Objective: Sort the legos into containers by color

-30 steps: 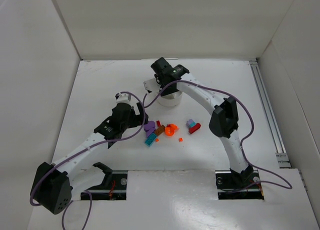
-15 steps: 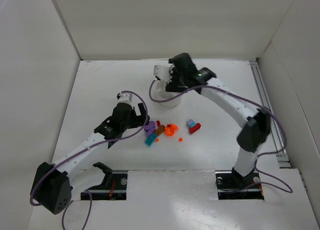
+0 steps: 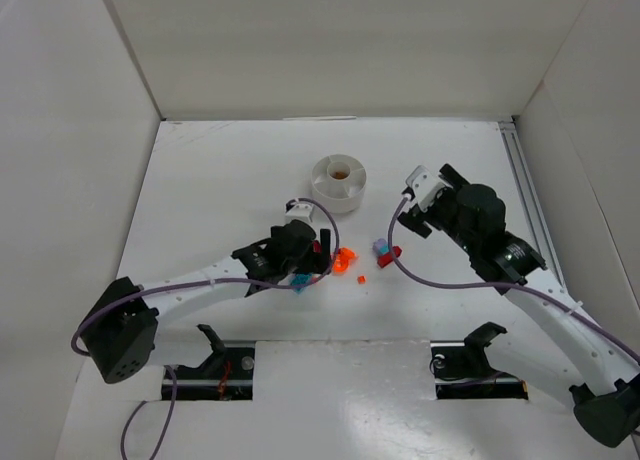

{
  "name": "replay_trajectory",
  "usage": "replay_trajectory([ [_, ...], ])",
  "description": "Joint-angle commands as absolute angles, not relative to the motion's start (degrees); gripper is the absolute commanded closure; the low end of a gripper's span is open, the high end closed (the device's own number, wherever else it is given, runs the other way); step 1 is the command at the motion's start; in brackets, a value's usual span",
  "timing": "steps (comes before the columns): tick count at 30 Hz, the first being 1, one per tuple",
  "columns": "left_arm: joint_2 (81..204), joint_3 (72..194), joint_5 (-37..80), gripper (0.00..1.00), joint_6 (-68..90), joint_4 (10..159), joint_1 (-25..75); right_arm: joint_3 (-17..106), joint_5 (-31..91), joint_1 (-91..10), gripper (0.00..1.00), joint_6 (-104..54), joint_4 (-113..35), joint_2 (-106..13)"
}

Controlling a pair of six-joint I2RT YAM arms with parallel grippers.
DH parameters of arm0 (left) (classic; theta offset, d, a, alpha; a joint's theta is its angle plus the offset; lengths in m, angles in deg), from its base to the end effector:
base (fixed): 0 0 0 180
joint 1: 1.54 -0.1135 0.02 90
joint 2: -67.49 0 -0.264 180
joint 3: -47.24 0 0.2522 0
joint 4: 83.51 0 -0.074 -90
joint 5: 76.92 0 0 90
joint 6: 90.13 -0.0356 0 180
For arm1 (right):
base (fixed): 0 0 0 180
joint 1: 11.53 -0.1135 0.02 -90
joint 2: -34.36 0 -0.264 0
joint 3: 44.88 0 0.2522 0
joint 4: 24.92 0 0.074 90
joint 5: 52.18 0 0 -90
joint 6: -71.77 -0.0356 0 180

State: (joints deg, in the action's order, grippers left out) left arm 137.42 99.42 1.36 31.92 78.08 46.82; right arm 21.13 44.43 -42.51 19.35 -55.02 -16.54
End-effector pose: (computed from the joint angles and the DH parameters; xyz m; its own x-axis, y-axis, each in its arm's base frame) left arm 0.1765 -0.1876 0.2204 -0.6628 -0.0365 -0.7479 0.3198 0.8893 -0.3269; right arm 0.1758 0.1008 0.3558 0.0780 -0.6598 -0.7474 -0.4649 0.6391 -0.6127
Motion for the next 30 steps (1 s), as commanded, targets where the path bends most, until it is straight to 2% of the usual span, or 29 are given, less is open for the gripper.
replay_trajectory([
  [1, 138.9, 103.1, -5.0, 0.14, 34.4, 76.2, 51.3, 17.4, 43.9, -42.8, 0.01, 14.6, -56.3, -13.7],
  [4, 140.1, 103.9, -7.7, 0.27, 37.2, 74.1, 51.8, 16.2, 44.4, -42.3, 0.01, 14.6, -57.7, -11.7],
  [6, 140.6, 103.9, -10.5, 0.31, 38.3, 71.6, 51.8, 15.6, 44.9, -42.3, 0.01, 14.6, -57.7, -11.2],
  [13, 141.8, 103.4, -14.2, 0.31, 40.6, 69.1, 51.8, 15.6, 45.5, -41.2, 0.01, 14.6, -57.7, -12.7],
  [19, 144.7, 102.1, -12.6, 0.43, 39.1, 72.2, 49.8, 15.6, 45.5, -40.7, 0.01, 14.6, -57.7, -14.8],
  [30, 149.0, 102.7, -12.6, 0.56, 37.8, 74.0, 48.0, 15.6, 45.5, -39.0, 0.01, 14.6, -57.7, -15.3],
])
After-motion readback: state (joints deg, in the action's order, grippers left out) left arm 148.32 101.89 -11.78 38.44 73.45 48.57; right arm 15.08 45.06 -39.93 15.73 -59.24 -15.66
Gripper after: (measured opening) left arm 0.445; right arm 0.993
